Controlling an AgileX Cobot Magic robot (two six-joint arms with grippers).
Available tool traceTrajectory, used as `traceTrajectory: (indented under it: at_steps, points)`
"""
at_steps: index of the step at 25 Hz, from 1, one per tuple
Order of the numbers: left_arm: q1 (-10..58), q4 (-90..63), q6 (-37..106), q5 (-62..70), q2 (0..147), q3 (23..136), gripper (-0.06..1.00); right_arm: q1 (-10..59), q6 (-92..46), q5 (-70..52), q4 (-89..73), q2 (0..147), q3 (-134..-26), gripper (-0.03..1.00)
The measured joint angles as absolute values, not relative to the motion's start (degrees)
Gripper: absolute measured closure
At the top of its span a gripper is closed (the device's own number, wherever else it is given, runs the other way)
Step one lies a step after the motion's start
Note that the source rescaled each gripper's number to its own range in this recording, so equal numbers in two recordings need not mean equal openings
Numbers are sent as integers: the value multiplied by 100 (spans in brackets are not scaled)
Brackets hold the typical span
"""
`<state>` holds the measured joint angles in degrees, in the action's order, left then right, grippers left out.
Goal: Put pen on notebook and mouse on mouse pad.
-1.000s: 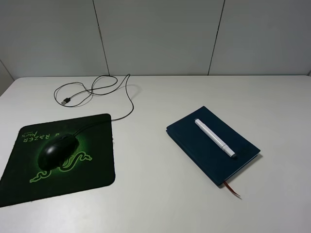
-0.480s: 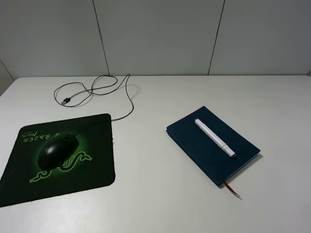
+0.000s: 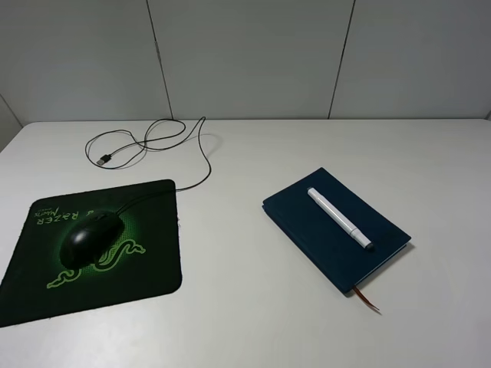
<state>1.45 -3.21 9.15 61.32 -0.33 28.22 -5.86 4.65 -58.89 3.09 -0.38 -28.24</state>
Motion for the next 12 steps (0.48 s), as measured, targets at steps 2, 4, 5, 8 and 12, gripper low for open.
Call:
traceTrajectory:
  at_steps: [2, 4, 5, 8, 12]
  points:
    - [145, -321, 915, 6127, -33, 2822, -6, -586, 465, -5889, 309, -38, -2824, -3]
    - [145, -321, 919, 6127, -33, 2822, -6, -586, 465, -5889, 309, -38, -2824, -3]
    - [145, -321, 919, 6127, -33, 2822, -6, -586, 465, -5889, 309, -38, -2824, -3]
    - [145, -321, 919, 6127, -33, 2822, -6, -586, 465, -5889, 309, -38, -2824, -3]
    - [145, -321, 919, 6116, -33, 2822, -6, -586, 465, -5889, 309, -38, -2824, -3]
